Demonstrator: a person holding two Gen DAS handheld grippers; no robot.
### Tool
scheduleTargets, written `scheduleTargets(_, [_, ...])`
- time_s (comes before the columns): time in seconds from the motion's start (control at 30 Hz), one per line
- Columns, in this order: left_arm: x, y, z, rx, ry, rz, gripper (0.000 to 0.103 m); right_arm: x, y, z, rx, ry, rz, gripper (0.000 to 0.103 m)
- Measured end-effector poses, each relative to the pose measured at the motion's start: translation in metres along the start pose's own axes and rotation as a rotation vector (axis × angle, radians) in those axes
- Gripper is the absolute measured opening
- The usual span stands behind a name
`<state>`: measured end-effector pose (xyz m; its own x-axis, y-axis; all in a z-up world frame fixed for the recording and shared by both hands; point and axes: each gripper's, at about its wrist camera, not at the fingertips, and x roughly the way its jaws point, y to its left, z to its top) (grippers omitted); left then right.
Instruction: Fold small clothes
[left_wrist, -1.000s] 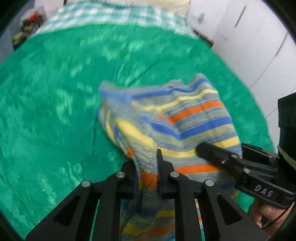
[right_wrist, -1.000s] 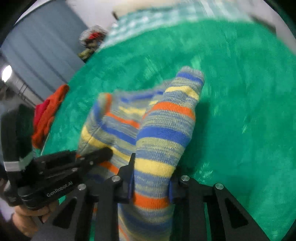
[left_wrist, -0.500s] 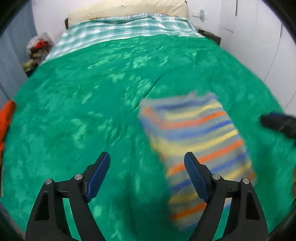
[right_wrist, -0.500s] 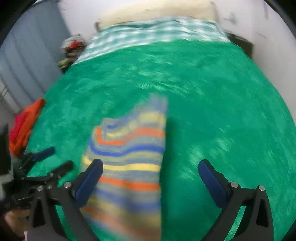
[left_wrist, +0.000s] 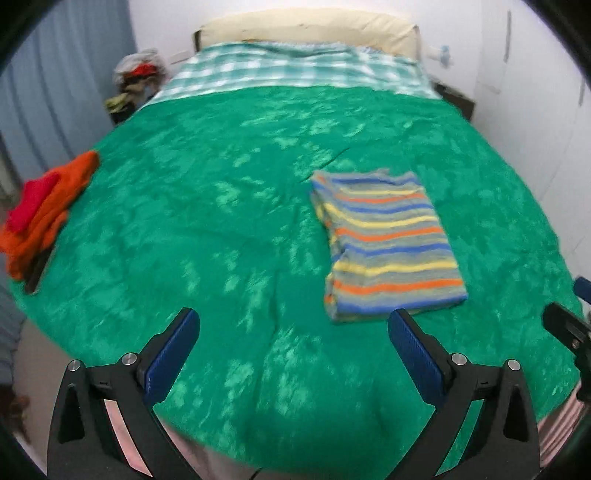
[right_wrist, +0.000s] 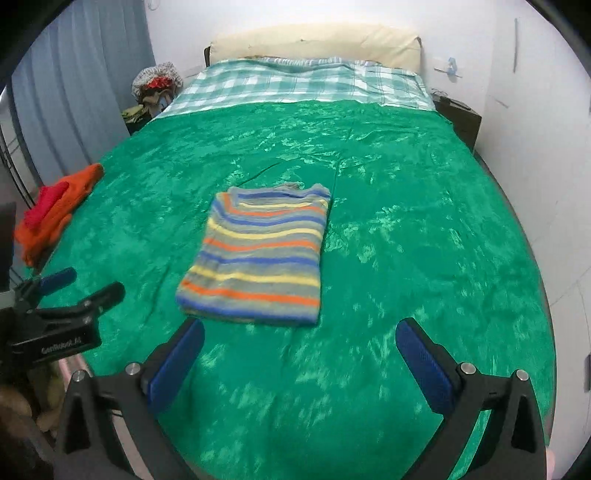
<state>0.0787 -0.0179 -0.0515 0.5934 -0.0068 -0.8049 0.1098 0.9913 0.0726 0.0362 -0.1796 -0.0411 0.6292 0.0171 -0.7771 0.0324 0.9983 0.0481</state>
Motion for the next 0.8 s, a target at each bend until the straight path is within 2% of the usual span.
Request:
scheduleTargets(0.07, [-0.007, -0.005, -0.001, 0.036, 0.039, 0.018, 0.102, -0.009, 0.000, -0.004, 0.028, 0.014, 0.021, 0.102])
scheduleTargets(0.17, [-0.020, -0.008, -0.004, 0.055, 0.048, 0.009, 0.102, -0.019, 0.002, -0.004, 0.048, 0.025, 0.038, 0.102])
scheduleTargets(0.37, [-0.047, -0.012, -0.008, 0.107, 0.050, -0.008, 0.102, -0.039, 0.015, -0.002, 0.031, 0.048, 0.017, 0.102])
scheduleTargets(0.53, [-0.059, -0.010, -0.007, 0.099, 0.052, -0.025, 0.102, -0.051, 0.032, -0.005, -0.035, 0.085, -0.001, 0.102])
scheduleTargets(0.8, [-0.069, -0.010, -0.006, 0.091, 0.038, -0.038, 0.103, -0.062, 0.044, -0.005, -0.076, 0.073, -0.029, 0.102])
